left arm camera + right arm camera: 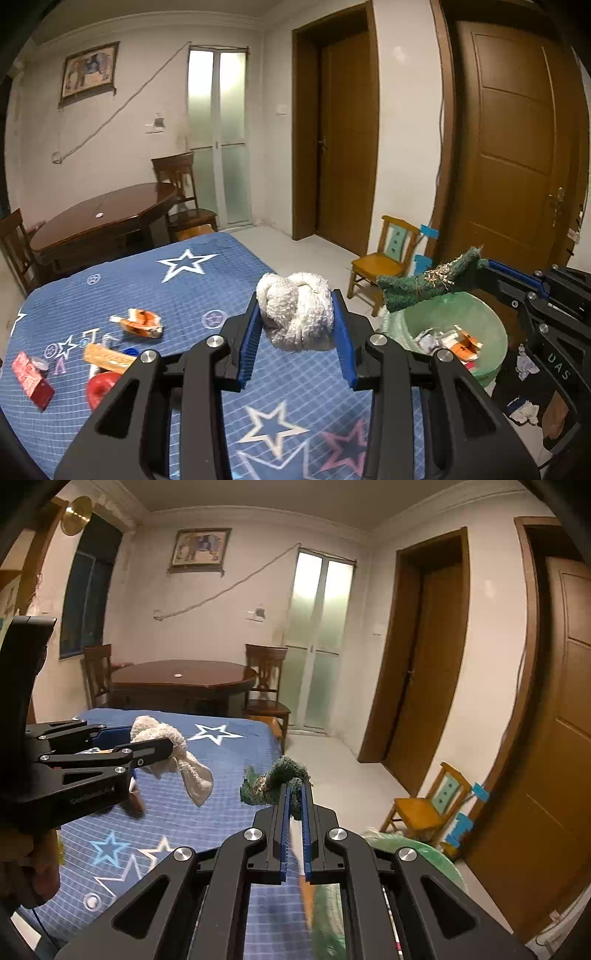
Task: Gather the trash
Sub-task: 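Carry the cloth ball and green cloth in both tools over the green bin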
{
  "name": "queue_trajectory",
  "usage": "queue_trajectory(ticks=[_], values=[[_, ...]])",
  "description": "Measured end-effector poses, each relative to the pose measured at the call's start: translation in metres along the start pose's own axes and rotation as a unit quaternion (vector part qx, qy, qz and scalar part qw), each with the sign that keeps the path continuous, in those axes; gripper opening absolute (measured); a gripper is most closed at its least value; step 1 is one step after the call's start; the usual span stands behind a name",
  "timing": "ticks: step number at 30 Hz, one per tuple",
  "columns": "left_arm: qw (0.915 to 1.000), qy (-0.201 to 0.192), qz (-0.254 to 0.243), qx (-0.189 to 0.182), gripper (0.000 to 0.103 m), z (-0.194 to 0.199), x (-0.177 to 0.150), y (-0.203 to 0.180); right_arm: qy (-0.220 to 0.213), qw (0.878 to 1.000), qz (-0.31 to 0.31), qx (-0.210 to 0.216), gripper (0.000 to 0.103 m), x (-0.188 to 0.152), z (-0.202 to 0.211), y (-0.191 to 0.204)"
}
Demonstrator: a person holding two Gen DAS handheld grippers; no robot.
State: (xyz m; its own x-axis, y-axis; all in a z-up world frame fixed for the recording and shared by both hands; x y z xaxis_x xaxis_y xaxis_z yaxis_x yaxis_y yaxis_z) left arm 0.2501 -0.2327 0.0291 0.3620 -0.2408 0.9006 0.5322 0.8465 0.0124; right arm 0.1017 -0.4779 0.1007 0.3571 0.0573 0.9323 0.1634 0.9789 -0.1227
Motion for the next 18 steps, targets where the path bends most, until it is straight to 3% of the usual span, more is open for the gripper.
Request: queue_trajectory(ticks=[10,18], values=[[0.9991,0.009,-0.022,-0.034,0.035,-0.024,0.007,-0.053,0.018,0.999,-0.011,-0.037,0.006,-0.011,0.008,-0.049],[0.9958,0.015,-0.032,-0.084,0.035,-0.049,0.015,-0.101,0.04,0.996,-0.01,-0.08,0.006,-0.024,0.014,-0.099]])
Point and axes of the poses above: each gripper's, at about its wrist camera, not at the fingertips, and z roughly against the way its jaws point, y to its left, x to its top, the point moved 2 cm from there along -z, roughly the way its jaws point, and after that the axes turned 1 degree about -y, right-handed, at the moved point
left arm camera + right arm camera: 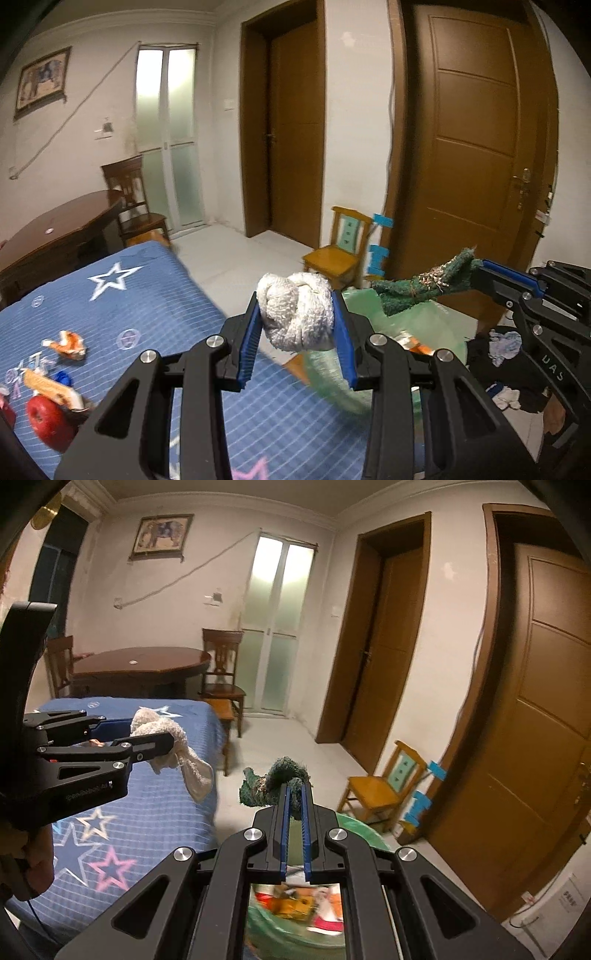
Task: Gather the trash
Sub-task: 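Carry the cloth ball and green cloth in both tools over the green bin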
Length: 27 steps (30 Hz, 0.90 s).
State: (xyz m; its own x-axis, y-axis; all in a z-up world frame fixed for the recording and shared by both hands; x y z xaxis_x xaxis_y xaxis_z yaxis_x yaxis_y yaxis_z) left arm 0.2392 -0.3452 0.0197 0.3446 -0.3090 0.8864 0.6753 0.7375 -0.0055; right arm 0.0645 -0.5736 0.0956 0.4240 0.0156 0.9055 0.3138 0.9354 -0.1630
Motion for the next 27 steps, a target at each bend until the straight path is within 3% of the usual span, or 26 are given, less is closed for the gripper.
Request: queue_trajectory(ticks=[12,27], values=[[0.998,0.028,-0.011,-0.055,0.035,-0.052,0.002,-0.055,0.05,0.998,-0.014,-0.04,0.006,-0.031,-0.024,-0.066],[0.9948,0.071,-0.023,-0.069,0.035,-0.098,-0.012,-0.085,0.104,0.994,-0.021,-0.042,0.006,-0.056,-0.079,-0.093]])
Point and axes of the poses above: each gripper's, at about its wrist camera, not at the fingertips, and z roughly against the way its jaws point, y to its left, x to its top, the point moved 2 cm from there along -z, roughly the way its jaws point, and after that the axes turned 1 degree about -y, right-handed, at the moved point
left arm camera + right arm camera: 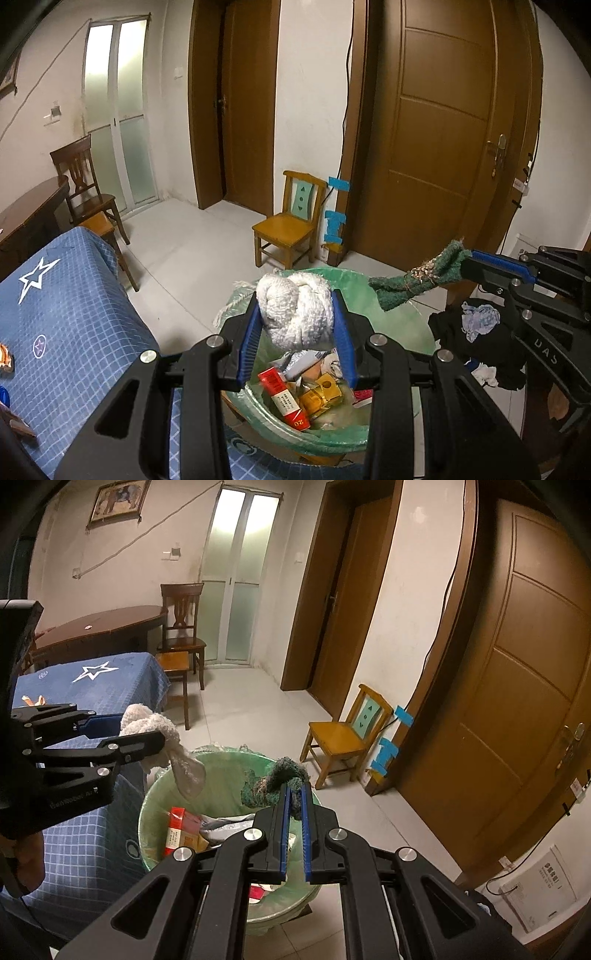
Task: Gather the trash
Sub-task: 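Carry the cloth ball and green cloth in both tools over the green bin, then open both tools to drop the cloth ball and green cloth into the bin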
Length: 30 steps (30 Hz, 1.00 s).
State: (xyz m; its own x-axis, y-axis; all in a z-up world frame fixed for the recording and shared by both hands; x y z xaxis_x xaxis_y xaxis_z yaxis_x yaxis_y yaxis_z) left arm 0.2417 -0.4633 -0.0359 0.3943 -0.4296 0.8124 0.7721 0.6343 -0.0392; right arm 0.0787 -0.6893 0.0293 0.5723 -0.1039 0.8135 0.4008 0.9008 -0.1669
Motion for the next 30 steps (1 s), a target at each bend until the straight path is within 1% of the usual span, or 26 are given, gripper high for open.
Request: queue_trajectory(ticks=[5,30], values=[[1.0,0.006,-0.002,0.0,0.035,-0.007,0.0,-0.003,0.009,1.0,0.001,0.001,0.006,-0.003,-0.012,0.001],[0.9999,0.012,0.001,0.003,0.035,-0.016,-0.002,-0.003,0.013,1.0,-0.002,0.003,0.007,-0.015,-0.017,0.01]])
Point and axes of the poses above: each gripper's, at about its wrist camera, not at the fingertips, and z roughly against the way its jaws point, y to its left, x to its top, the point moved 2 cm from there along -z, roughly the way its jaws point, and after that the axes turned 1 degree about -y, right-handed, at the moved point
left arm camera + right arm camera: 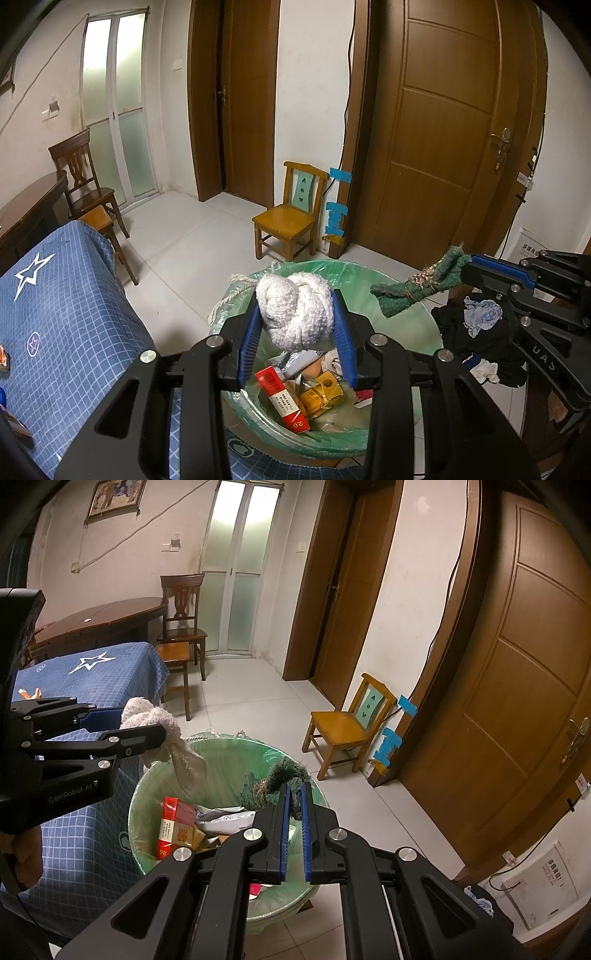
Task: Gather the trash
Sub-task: 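Open both tools to drop the cloth ball and green cloth into the bin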
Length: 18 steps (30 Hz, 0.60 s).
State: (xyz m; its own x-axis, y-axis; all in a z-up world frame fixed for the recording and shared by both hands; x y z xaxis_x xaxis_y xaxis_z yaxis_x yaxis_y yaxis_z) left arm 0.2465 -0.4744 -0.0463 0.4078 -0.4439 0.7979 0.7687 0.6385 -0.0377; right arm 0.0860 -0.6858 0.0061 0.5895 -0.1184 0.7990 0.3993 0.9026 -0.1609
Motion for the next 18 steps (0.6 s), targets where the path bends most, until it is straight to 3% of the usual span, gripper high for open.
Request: queue_trajectory(ticks=[3,5,7,8,18], values=[[1.0,0.003,-0.001,-0.002,0.038,-0.002,0.0,0.001,-0.001,1.0,-0.001,0.0,0.007,0.0,0.0,-0.001],[1.0,0.008,-0.004,0.001,0.048,-0.005,-0.001,0.004,-0.001,1.0,-0.004,0.0,0.01,0.0,-0.002,-0.001],[0.9999,0.008,-0.005,0.009,0.08,-0.008,-0.002,0.007,0.001,1.0,-0.009,0.001,0.021,0.0,-0.004,-0.002],[0.9999,0.004,-0.004,0.014,0.082,-0.009,-0.003,0.008,0.0,1.0,-0.01,0.0,0.025,0.0,-0.004,-0.003],[0.9998,0.013,0.002,0.016,0.082,-0.009,-0.007,0.013,-0.002,1.0,-0.02,0.004,0.027,-0.002,-0.005,0.0]])
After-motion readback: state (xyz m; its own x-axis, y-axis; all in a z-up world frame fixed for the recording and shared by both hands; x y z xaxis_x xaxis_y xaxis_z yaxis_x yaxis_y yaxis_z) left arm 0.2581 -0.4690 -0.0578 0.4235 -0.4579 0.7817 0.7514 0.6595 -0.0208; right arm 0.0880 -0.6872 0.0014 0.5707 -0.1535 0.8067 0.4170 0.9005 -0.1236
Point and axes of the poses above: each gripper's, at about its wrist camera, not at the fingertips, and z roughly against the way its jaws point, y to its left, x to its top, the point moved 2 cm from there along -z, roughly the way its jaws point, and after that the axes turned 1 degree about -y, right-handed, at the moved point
